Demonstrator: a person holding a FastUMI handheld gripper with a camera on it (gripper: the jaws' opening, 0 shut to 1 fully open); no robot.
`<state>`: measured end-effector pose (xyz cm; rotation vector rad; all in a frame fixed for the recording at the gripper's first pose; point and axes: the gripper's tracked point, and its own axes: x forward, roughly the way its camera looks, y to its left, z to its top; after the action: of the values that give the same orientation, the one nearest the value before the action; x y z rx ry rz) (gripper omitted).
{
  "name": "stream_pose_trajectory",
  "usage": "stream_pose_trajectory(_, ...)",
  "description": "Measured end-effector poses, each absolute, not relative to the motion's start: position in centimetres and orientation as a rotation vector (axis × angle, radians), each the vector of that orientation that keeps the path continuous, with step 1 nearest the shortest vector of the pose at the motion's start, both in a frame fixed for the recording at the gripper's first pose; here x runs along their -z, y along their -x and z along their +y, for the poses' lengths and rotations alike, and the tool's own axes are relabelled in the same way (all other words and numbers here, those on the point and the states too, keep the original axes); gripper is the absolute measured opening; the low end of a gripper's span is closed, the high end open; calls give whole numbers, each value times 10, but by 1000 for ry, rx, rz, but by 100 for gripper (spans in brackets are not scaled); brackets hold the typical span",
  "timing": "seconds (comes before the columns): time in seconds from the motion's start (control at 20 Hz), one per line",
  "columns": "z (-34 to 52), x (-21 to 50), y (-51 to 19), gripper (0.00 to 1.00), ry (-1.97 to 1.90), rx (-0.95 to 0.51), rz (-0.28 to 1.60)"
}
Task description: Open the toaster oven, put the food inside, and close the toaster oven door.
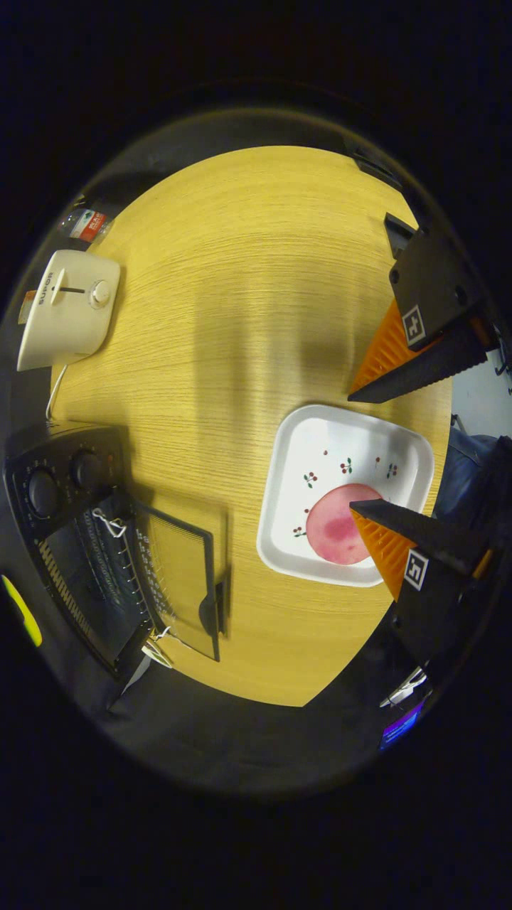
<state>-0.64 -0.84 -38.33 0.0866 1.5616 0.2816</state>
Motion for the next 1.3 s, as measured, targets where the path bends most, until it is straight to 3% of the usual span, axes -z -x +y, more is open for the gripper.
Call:
stream_pose_trajectory(0.15,-16,391,8,57,-126,-239,1575)
stream_pose_trajectory(0.55,-31,386,4,2,-313,-197,1579)
stream_pose_trajectory(1.05,27,337,10,2,-730,-381,1497)
stream_pose_trajectory(1.3,55,316,-16,2,-809,-333,1380)
